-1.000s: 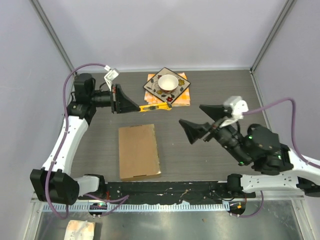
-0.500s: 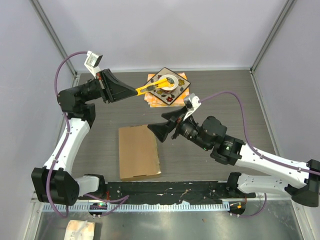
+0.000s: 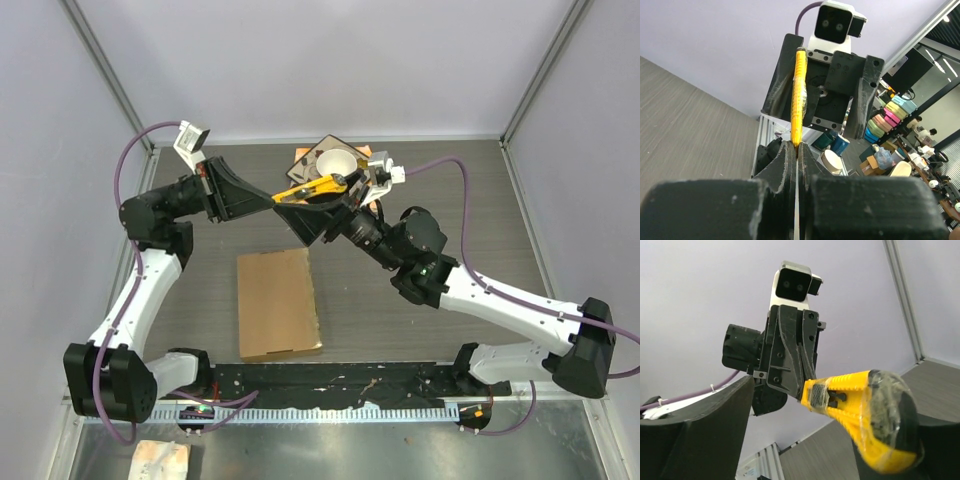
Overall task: Unpack the express box
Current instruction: Cut the express box at the center of the board.
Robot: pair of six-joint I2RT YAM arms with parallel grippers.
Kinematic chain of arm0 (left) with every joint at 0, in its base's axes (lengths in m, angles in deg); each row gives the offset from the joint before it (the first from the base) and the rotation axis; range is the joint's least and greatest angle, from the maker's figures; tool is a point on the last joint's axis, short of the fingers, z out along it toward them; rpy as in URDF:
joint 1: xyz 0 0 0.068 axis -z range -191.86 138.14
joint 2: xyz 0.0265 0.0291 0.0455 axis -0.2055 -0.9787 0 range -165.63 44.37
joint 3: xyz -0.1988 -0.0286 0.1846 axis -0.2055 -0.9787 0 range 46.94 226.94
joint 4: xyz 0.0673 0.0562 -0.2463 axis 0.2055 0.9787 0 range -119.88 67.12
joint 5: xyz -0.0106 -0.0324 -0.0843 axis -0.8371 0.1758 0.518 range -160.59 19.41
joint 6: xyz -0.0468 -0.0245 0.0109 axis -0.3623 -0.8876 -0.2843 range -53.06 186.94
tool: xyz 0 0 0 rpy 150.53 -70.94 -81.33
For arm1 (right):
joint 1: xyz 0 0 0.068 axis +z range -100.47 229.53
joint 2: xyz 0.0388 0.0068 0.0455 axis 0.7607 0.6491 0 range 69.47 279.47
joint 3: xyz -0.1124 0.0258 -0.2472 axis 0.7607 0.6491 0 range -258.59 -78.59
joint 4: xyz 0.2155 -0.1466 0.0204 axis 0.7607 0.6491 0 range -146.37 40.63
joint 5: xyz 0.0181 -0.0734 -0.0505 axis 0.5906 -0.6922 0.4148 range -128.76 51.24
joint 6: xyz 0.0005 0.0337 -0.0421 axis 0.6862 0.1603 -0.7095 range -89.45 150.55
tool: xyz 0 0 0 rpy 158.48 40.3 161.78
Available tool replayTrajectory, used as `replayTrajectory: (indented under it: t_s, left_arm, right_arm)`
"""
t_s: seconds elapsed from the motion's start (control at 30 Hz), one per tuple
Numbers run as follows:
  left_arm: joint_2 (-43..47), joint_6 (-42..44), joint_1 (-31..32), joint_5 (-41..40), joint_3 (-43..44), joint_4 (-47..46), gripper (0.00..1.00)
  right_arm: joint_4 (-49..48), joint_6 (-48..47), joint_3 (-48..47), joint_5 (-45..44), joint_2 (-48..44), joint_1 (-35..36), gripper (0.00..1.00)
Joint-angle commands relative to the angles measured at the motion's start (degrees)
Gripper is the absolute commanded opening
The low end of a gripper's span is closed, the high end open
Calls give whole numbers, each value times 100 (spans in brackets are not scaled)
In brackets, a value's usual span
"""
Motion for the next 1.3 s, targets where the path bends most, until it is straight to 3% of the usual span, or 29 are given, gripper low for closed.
replayTrajectory:
  t_s: [0.0, 0.13, 0.17, 0.27, 0.37, 0.4, 0.43, 0.47, 0.5, 0.57, 0.6, 0.63, 0.67, 0.7, 0.73, 0.77, 0.87, 0.97, 1.1, 1.27]
  left_arm:
    - [203, 114, -15, 72, -55, -313, 0]
    - [282, 132, -6, 124, -126, -339, 0]
    - [334, 140, -6, 124, -143, -331, 0]
    - [387, 158, -6, 195, -205, -322, 0]
    - [440, 210, -6, 343, -205, -200, 0]
    - [440, 446, -6, 405, -205, -51, 6]
    - [475, 666, -6, 588, -170, 212, 19]
    - [554, 929, -6, 677, -152, 928, 45]
    - [624, 1741, -6, 756, -143, 1335, 60]
    - [913, 3068, -6, 924, -91, 3448, 100]
    - [1011, 4955, -6, 933, 179, 4528, 100]
    - [1064, 6219, -6, 733, 399, 6984, 100]
    - [1073, 7267, 54, 470, 636, 8131, 100]
    - [995, 8965, 203, 163, 1100, 9047, 100]
    - [916, 9626, 431, -624, 1296, 10414, 100]
    - [837, 10059, 1086, -1119, 1455, 10880, 100]
    - [818, 10755, 2222, -2919, 1457, 11332, 100]
    - [836, 11152, 2374, -3914, 1071, 11534, 100]
    - [1511, 11583, 3015, -4750, 360, 11912, 100]
    - [2354, 12006, 4025, -5281, 305, 12730, 100]
  right_arm:
    - [-839, 370, -241, 413, 182, -102, 72]
    - [-883, 581, -320, 563, 323, -198, 51]
    - [-901, 660, -312, 607, 349, -225, 31]
    - [-875, 722, -338, 633, 376, -278, 1]
    - [-665, 652, -286, 528, 315, -278, 1]
    - [-559, 487, -259, 406, 254, -278, 1]
    - [-393, 380, -259, 327, 131, -278, 1]
    - [44, 266, -276, 221, 26, -278, 1]
    - [327, -48, -294, 107, -71, -278, 1]
    - [984, -287, -181, -157, -482, -278, 1]
    - [1232, -506, -119, -340, -624, -278, 1]
    - [1487, -578, 3, -464, -809, -269, 1]
    - [1925, -683, 92, -561, -1124, -278, 1]
    - [2129, -771, 180, -779, -1301, -278, 1]
    - [2505, -815, 346, -895, -1451, -278, 1]
    - [2640, -851, 443, -1000, -1739, -269, 1]
    - [2992, -729, 891, -1405, -2022, -269, 1]
    - [3072, -562, 1305, -1739, -2041, -225, 1]
    - [3203, -386, 1359, -2318, -1315, -32, 1]
    - [2932, -315, 1130, -3074, -460, 258, 1]
